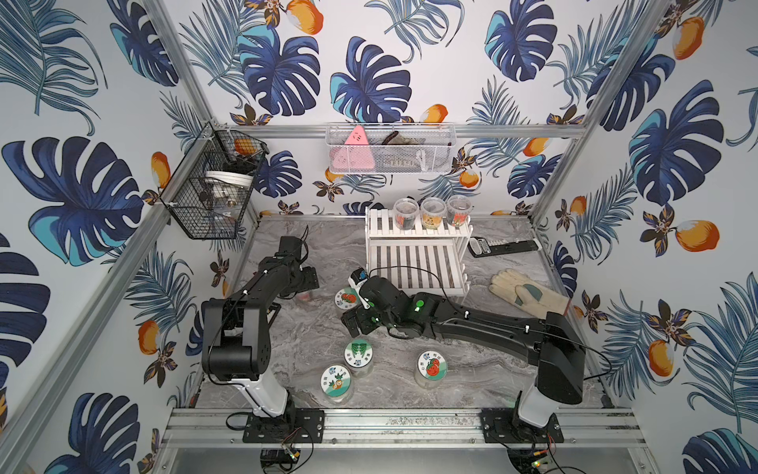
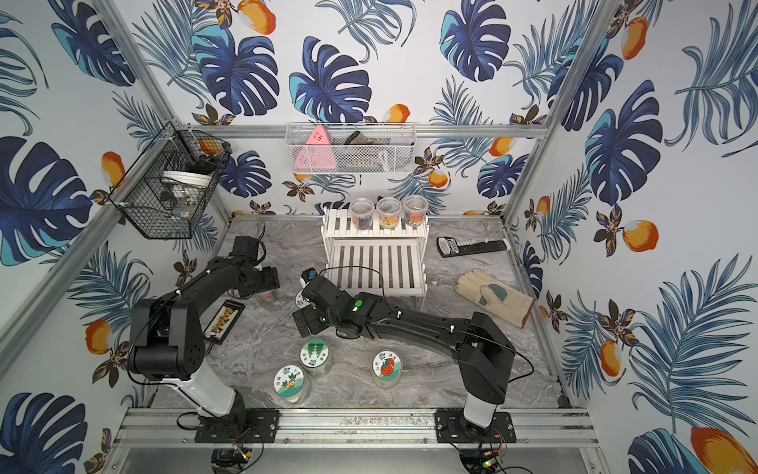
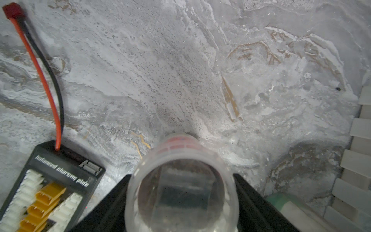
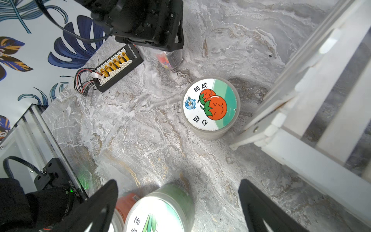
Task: Place the seed container on the shelf
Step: Pick up the seed jar at the center of the board, then place the seed jar on the shelf.
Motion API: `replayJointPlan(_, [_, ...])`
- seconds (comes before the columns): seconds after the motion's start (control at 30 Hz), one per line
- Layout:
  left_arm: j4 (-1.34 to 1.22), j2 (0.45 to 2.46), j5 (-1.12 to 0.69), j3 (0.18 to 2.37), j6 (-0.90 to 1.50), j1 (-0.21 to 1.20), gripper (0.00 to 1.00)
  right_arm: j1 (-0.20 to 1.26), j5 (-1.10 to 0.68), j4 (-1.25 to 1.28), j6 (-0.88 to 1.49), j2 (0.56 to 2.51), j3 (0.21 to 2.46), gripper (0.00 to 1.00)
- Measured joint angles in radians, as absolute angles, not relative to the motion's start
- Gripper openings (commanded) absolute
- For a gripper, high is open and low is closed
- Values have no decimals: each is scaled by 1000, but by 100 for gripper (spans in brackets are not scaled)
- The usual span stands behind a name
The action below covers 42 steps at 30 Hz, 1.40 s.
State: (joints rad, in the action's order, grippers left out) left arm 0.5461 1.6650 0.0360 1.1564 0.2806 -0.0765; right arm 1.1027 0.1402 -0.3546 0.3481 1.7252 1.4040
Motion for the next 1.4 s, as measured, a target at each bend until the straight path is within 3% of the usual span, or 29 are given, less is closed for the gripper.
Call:
replayJointPlan(0.33, [787,1483,-84,1394,180,-76,72,979,87,-432,359,1555,1410,98])
replayJointPlan(0.57, [996,1466,-176,1705,129,-36,70,868,35,-506,350,1458,1441,98])
replayJointPlan(0.97, [1195,1712,-200,2279,129,244,69,794,-37,-559,331,1411,1493,98])
replayJointPlan(1.4, [1222,1880,-118,2456,135,363,66,691,-94,-537,381,1361,1473,97])
